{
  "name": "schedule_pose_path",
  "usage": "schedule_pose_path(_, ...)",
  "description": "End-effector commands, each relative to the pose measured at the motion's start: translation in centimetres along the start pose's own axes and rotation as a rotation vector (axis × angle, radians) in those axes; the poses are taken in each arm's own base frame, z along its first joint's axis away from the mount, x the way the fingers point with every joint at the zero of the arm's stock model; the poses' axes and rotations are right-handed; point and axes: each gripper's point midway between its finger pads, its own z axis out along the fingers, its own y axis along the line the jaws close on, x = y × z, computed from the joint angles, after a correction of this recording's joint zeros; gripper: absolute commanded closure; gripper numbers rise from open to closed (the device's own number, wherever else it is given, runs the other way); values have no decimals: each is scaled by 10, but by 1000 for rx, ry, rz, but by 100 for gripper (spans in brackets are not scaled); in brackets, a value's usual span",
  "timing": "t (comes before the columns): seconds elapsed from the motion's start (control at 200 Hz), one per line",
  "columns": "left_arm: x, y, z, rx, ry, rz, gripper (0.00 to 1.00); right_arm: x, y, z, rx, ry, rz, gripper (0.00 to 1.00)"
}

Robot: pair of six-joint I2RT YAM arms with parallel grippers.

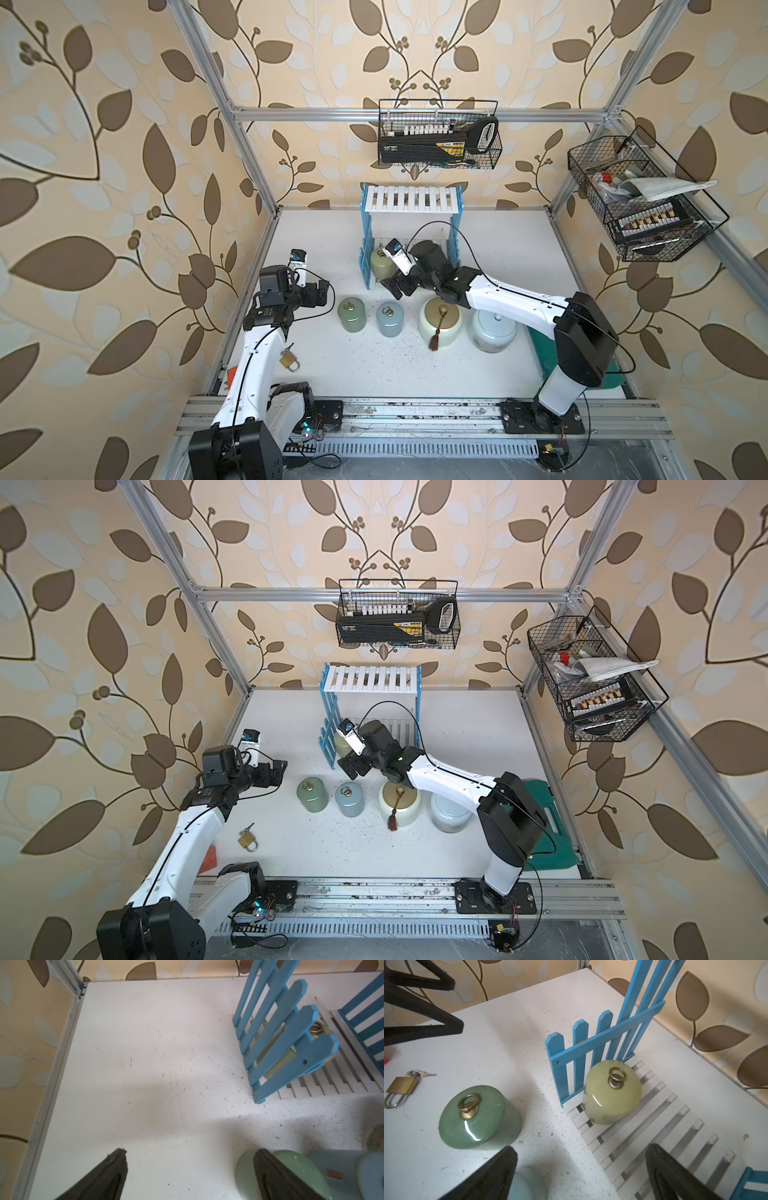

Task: Remove the tea canisters from the shelf
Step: Pick up the tea canister from the shelf.

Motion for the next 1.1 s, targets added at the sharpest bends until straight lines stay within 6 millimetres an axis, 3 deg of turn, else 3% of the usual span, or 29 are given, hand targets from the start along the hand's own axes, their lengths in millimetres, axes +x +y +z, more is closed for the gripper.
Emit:
schedule_pose_path(0.0, -24, 19, -8, -97, -66, -16, 1, -19, -15, 12, -11, -47, 96, 1)
schedule_pose_path(0.31, -26, 37, -10, -190, -68, -35, 1, -14, -27, 53, -23, -14, 126, 1)
schedule_pose_path(0.615, -26, 41, -11, -200, -77, -34, 1, -6, -31, 85, -29, 17, 117, 1)
schedule_pose_path(0.75, -27, 39, -12, -191, -68, -40, 1, 0, -34, 96, -9, 29, 135, 1)
schedule_pose_path(0.78, -27, 40, -13, -193, -68, -39, 1, 2, -48, 97, 10, 32, 150, 1)
schedule_pose_path(0.97, -27, 38, -12, -183, -71, -40, 1, 11, -48, 108, 10, 49, 141, 1)
schedule_pose_path(1.095, -29, 40, -13, -196, -78, -42, 1, 13, -46, 113, 1, 51, 138, 7)
